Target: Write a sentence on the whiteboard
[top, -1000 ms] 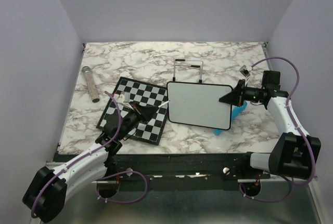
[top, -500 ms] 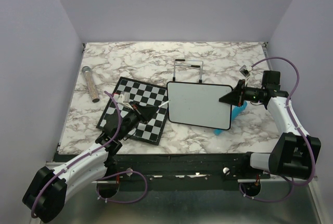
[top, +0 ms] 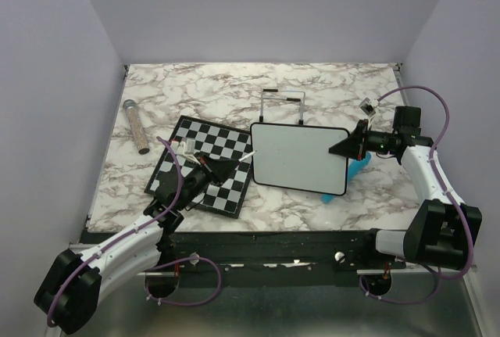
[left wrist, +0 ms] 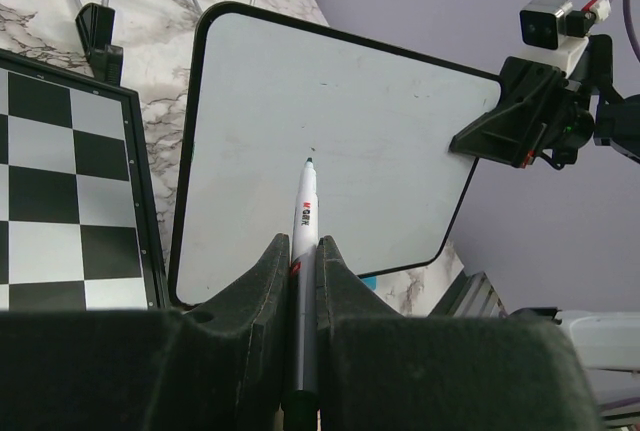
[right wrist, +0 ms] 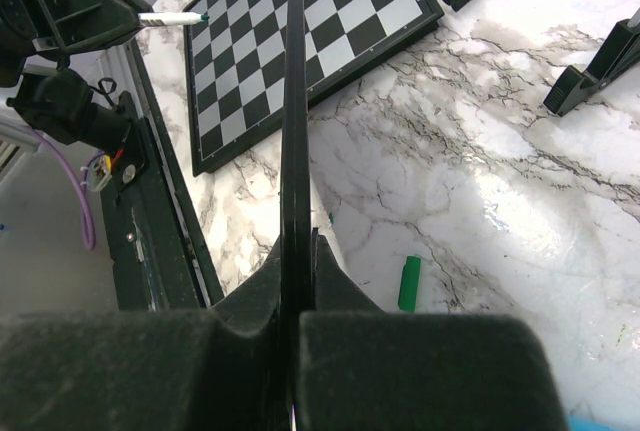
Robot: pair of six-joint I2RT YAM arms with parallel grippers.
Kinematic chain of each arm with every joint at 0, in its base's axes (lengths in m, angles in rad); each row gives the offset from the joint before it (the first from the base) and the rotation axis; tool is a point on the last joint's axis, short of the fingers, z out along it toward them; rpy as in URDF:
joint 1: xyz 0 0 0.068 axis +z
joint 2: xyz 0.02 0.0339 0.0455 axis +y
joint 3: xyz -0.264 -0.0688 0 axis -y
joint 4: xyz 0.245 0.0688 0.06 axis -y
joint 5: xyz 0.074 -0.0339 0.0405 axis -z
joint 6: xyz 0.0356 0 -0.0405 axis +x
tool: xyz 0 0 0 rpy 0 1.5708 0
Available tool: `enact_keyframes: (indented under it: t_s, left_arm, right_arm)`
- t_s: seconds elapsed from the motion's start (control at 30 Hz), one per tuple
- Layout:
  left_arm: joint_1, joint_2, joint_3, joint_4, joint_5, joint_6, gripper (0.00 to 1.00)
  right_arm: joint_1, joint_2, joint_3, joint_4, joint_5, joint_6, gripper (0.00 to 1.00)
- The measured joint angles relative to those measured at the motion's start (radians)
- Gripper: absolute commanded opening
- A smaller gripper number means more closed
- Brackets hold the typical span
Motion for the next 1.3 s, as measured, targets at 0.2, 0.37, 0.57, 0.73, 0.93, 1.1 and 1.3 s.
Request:
enact_keyframes:
  t_s: [0.2,0.37,0.57,0.73,0.93,1.1,1.3]
  left_arm:
    - [0.0,-0.002,0.0,-0.001,-0.002,-0.001,0.0]
    - [0.0,-0.011,0.0,-0.002,-0.013,0.0,0.0]
    - [0.0,-0.001,0.002,-0.006,-0.028,0.008,0.0]
    - [0.0,0.064,0.024,-0.003,-0.032,0.018,0.0]
    - [-0.011,0.142,0.074,0.021,-0.054,0.033,0.0]
    - [-0.017,0.2,0.106,0.046,-0.074,0.052,0.0]
    - [-0.021,0.276,0.136,0.074,-0.083,0.065,0.0]
  right_arm:
    - [0.0,0.0,0.0,0.001,0.0,0.001,0.01]
    - [0.0,0.0,0.0,0.004,0.0,0.007,0.0]
    - [0.001,0.0,0.0,0.011,0.0,0.016,0.0]
    - [0.001,0.001,0.0,0.012,0.0,0.02,0.0]
    - [0.002,0.001,0.0,0.015,0.0,0.026,0.01]
    - [0.002,0.001,0.0,0.016,0.0,0.026,0.0]
    - [0.003,0.001,0.0,0.017,0.0,0.026,0.01]
